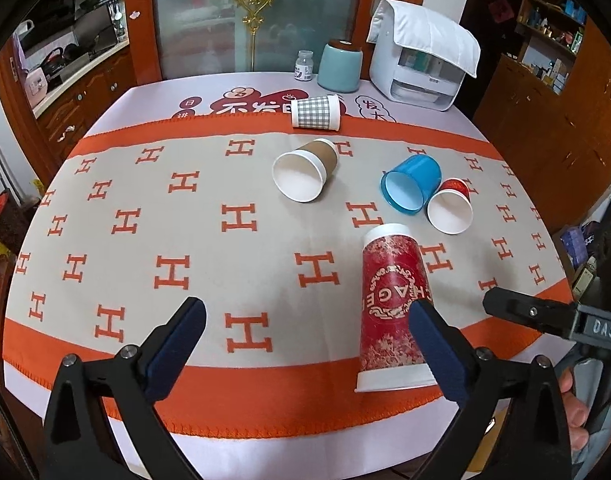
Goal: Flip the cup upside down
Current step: 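Lift the red cup with the right gripper and swing it upward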
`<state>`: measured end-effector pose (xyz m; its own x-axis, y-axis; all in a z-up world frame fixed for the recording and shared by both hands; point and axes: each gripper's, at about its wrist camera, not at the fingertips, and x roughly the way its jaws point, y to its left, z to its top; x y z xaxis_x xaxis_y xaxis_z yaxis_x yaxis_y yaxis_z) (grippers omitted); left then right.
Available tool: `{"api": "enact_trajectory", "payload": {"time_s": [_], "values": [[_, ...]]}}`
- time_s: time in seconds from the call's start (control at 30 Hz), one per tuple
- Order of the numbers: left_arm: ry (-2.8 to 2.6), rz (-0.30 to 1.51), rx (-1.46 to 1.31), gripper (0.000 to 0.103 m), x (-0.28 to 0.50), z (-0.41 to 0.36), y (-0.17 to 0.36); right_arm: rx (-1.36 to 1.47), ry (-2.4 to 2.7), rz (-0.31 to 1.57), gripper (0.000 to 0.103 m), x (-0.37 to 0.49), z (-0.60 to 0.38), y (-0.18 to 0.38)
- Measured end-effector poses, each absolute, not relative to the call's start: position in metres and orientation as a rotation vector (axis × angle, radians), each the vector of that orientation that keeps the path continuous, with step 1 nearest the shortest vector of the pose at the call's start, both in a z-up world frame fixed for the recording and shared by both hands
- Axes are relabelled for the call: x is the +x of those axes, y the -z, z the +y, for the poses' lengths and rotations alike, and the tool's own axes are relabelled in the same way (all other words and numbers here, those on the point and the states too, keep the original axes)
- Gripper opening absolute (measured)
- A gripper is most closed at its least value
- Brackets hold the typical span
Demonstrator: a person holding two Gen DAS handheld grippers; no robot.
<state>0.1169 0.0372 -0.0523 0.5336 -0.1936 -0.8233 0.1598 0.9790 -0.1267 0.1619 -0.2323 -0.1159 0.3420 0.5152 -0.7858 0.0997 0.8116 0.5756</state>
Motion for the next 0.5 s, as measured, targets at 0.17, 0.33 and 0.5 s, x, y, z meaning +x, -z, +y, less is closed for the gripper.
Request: {"api": "enact_trajectory", "payload": {"time_s": [0.17,0.33,0.5], "values": [[0.187,1.009,-0.010,0.100,0.132,0.042,0.059,0.656,-0.315,1.311,0.086,0.185,-0.231,0.130],[0.180,1.054,-0.015,0.100,0.151,0.050,0.074,0.671,-0.313,1.381,0.086,0.207,-0.222,0.145],[0.164,1.113,-0.033,0.100,0.170,0.060,0.096,0.672,-0.319,1.448,0.086,0.227,-0.210,0.164]]}}
